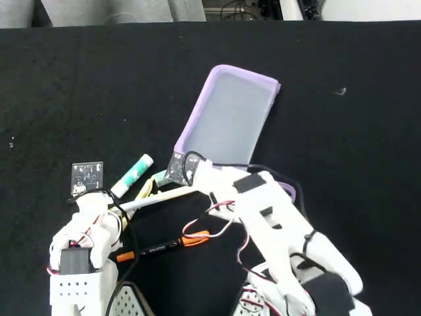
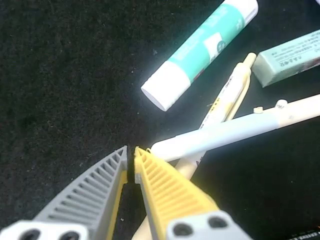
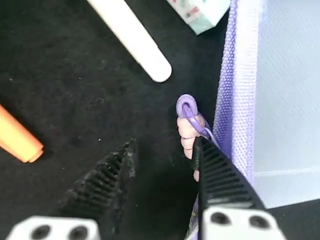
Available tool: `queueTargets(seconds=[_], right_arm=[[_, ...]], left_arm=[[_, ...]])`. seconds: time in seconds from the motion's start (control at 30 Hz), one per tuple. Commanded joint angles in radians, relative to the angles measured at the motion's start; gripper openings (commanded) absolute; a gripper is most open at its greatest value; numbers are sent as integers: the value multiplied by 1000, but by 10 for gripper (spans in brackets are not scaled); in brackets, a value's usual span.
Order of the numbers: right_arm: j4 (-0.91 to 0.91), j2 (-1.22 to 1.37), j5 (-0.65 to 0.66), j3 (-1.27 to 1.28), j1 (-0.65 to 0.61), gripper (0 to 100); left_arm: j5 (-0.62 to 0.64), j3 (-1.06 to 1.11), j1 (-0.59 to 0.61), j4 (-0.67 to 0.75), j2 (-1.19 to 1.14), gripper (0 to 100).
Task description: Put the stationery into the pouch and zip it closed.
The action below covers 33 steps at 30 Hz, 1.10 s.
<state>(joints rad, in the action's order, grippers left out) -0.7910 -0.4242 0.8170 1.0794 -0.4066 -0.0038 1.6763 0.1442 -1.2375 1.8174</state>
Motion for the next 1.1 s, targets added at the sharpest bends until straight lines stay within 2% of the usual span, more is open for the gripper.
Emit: queueTargets(seconds=[0.0, 0.2, 0.3, 0.63, 0.7, 0.83, 0.93, 1.07], right_arm=[[25, 51, 17, -101, 40, 180], [20, 122, 35, -213, 103, 180], [18, 140, 95, -228, 104, 180], [32, 329, 103, -265, 104, 178], [26, 369, 103, -302, 104, 144], [23, 412, 100, -363, 100, 11], [23, 415, 86, -387, 98, 23], [21, 392, -15, -446, 98, 11]], left_arm=[[-5, 24, 5, -3, 6, 36], [-5, 24, 5, -3, 6, 36], [-5, 24, 5, -3, 6, 36], [-5, 24, 5, -3, 6, 36], [-5, 24, 5, -3, 6, 36], [-5, 24, 5, -3, 6, 36], [-5, 24, 5, -3, 6, 36], [-5, 24, 5, -3, 6, 36]])
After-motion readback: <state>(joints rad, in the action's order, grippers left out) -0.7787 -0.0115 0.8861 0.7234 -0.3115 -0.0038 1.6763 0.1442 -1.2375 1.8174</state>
